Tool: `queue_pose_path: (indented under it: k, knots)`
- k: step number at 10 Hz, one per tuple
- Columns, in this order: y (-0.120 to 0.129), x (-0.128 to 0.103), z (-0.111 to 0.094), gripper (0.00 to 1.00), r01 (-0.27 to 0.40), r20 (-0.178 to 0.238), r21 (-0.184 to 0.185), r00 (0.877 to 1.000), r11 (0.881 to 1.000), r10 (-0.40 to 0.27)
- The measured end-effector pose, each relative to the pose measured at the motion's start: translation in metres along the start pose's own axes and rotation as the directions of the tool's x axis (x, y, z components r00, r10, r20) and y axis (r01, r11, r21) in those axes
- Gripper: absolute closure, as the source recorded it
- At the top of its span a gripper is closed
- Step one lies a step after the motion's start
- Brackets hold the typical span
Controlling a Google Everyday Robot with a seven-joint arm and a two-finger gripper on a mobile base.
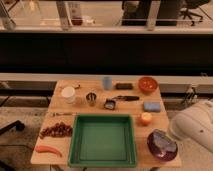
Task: Wipe purple bowl with towel
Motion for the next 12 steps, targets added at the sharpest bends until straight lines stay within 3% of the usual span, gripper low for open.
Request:
queue_pose_path:
  k: [2, 4, 8, 10, 12]
  knots:
    - [0.003, -0.018, 0.002, 1.0, 0.029, 0.016, -0.01, 0.999, 1.0, -0.029]
    - [0.018, -0.02, -0.003, 1.0, 0.055, 0.027, -0.022, 0.998, 0.998, -0.055]
    - [0.049, 0.005, -0.025, 1.0, 0.064, 0.025, -0.007, 0.998, 0.998, -0.064]
    - [0.051, 0.019, -0.031, 1.0, 0.044, 0.015, 0.004, 0.999, 0.999, -0.044]
    - [0.036, 0.032, -0.025, 1.0, 0.011, -0.005, 0.01, 1.0, 1.0, -0.011]
